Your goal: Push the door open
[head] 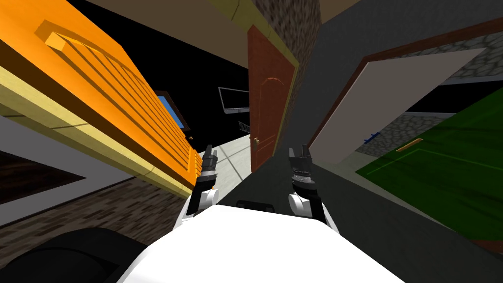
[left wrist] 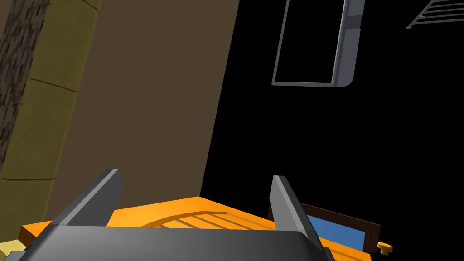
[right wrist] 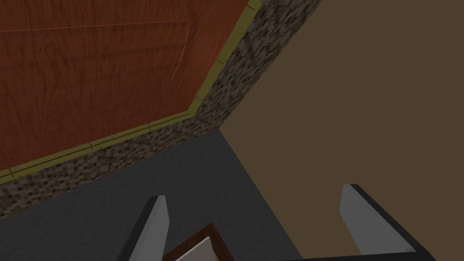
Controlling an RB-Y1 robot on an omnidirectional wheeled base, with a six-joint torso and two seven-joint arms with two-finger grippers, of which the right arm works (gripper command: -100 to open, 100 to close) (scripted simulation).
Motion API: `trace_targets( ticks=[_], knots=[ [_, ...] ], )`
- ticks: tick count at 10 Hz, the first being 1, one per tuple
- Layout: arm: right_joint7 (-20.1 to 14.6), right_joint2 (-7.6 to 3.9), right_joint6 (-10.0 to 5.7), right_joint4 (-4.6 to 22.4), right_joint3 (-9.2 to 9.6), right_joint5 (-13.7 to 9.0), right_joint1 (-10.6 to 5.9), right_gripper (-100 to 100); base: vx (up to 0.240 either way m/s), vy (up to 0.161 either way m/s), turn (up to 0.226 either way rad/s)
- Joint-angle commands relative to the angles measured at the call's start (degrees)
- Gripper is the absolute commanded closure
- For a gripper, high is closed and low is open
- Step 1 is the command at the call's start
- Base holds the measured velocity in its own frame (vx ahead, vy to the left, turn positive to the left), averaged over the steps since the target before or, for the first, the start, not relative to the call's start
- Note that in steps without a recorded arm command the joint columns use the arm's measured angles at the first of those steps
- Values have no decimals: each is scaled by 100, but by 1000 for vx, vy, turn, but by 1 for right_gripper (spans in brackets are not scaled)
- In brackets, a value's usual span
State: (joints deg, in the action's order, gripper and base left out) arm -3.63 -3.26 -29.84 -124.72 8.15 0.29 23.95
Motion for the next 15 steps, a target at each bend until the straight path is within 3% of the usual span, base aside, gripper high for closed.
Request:
trace_targets(
  ticks=[1,10,11,15],
  knots=[
    [30,-12,56,246,173,-50,-157,-100,91,-39,18],
    [120,-155,367,1769,1126,-436,-1153,-100,96,-48,19],
    [120,-155,367,1825,1126,-436,-1153,-100,72,-38,11],
    [162,-209,517,2551,1583,-621,-1630,-100,75,-47,20]
  ],
)
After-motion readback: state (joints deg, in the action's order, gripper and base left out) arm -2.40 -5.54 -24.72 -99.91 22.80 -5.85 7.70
